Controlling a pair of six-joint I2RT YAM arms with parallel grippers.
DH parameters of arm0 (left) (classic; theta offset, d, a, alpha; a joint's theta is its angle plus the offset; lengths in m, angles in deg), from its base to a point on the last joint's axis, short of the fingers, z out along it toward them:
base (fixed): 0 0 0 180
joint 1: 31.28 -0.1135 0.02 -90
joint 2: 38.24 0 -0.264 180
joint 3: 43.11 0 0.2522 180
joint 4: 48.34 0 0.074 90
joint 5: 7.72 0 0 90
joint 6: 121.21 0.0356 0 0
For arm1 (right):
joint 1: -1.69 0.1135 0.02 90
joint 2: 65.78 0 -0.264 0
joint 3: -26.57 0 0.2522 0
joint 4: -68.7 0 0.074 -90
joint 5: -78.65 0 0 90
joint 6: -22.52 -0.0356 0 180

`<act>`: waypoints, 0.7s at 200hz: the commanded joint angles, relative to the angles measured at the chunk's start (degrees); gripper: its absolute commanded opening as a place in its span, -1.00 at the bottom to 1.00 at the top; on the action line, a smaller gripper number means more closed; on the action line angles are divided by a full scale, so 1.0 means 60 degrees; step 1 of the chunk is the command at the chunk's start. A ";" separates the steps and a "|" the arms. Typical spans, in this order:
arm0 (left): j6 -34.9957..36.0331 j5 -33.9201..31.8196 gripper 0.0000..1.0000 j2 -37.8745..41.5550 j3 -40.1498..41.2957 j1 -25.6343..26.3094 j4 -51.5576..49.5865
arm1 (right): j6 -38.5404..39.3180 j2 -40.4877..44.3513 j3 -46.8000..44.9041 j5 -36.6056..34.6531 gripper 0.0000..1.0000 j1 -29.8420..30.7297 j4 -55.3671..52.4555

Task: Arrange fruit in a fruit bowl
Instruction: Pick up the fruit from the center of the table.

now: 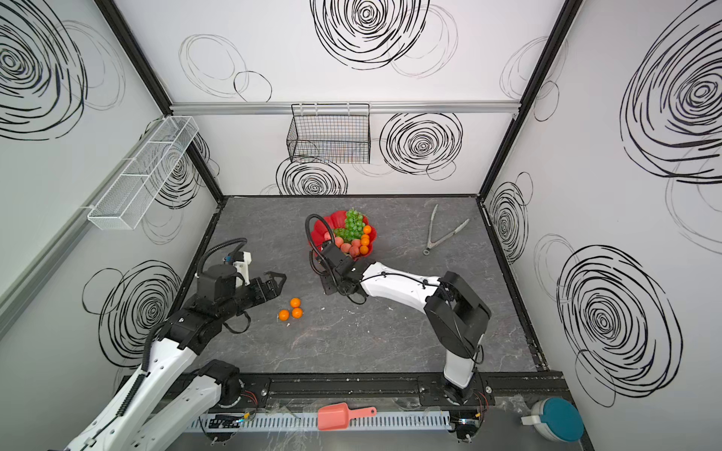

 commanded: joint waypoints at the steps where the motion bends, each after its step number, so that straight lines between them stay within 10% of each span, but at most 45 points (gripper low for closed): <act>1: -0.0080 0.0413 0.92 0.0206 0.0082 -0.0560 -0.0276 | -0.0238 -0.0582 0.0613 0.0277 -0.16 0.0377 0.0163; 140: -0.0462 -0.1198 0.92 0.0588 -0.0630 -0.2590 -0.2239 | -0.0714 -0.3604 0.4084 0.0339 -0.13 0.1479 -0.1089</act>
